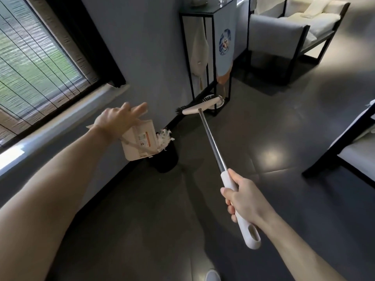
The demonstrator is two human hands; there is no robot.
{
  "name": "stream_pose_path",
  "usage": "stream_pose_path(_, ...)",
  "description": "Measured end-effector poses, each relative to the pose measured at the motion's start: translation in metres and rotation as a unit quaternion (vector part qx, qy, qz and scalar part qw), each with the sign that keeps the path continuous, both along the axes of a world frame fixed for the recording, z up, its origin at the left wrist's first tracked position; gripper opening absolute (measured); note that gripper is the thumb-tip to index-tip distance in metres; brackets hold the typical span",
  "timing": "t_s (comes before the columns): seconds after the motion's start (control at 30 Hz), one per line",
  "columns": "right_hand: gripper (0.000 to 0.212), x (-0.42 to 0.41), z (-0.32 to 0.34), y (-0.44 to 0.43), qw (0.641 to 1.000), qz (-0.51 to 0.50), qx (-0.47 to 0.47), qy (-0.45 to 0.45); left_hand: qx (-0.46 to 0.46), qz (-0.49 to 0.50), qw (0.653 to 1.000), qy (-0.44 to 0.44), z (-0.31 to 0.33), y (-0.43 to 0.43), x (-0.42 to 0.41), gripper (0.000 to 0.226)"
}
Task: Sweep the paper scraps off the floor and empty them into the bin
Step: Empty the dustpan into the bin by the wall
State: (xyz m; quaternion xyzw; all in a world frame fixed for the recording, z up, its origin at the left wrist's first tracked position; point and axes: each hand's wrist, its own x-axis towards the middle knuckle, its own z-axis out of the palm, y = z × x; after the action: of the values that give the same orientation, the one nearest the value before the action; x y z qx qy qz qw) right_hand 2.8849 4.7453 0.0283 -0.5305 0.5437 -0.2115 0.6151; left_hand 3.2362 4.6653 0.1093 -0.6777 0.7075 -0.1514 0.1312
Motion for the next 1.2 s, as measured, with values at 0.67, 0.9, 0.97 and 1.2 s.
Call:
stream_pose_path(0.67, 0.065, 0.007, 0.0, 0.008, 0.999, -0.024, 0.019, 0.018, 0.06, 0.057, 0.944, 0.319, -0.033, 0.01, -0.003, 0.033)
stream_pose_path(0.9, 0.065, 0.002, -0.002, 0.008, 0.999, -0.031, 0.03, 0.019, 0.128, 0.22, 0.877, 0.407, -0.055, 0.029, -0.013, 0.061)
stream_pose_path(0.97, 0.065, 0.002, -0.004, 0.009, 0.999, -0.031, 0.033, 0.02, 0.078, 0.225, 0.906, 0.351, -0.059, 0.031, -0.014, 0.056)
stream_pose_path(1.2, 0.064, 0.001, -0.008, 0.011, 0.998, -0.023, 0.046, 0.031, 0.03, 0.219, 0.938, 0.266, -0.064, 0.039, -0.016, 0.07)
